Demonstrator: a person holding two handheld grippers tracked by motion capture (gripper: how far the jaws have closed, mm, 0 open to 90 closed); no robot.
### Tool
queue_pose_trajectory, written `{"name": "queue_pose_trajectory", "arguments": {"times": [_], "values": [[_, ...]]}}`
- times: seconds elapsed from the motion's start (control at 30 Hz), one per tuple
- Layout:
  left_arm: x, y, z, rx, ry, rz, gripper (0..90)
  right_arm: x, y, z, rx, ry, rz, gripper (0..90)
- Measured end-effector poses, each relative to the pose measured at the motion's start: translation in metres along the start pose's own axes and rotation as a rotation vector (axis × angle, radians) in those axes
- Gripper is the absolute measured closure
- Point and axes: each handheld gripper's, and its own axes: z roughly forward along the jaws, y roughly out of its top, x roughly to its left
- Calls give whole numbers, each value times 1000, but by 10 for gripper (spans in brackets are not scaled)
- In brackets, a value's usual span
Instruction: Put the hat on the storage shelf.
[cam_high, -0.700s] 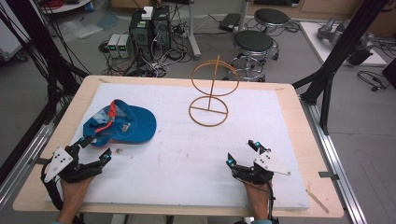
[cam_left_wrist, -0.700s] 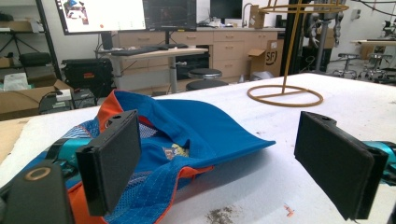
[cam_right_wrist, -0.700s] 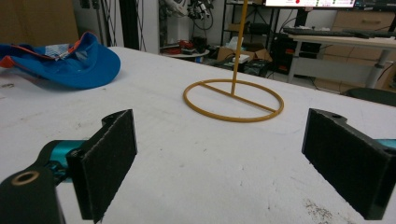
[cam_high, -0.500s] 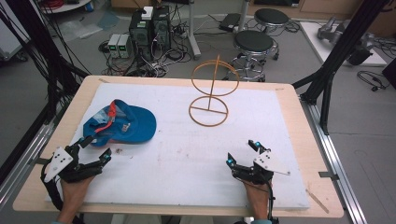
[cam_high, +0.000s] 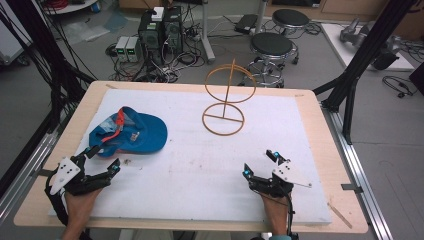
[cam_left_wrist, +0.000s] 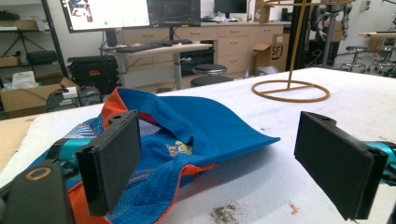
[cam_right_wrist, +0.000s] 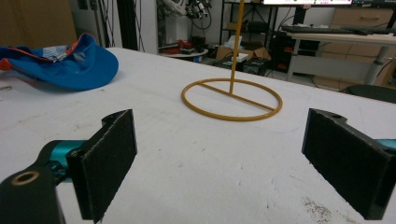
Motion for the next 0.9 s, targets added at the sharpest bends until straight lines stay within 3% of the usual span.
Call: {"name": "queue_pose_trajectory", "arguments": {"times": [0.2,0.47,0.67,0.9], "values": [[0,0,0,0,1,-1,155,0,0,0,0,-1,2,93],[-1,4,6,56,-19,11,155,0,0,0,1,0,3,93],[-1,24,12,77,-43,25,155,0,0,0,-2,1,-3,93],[9,55,25,152,-71,58,170,0,0,0,-2,0,-3,93]]}}
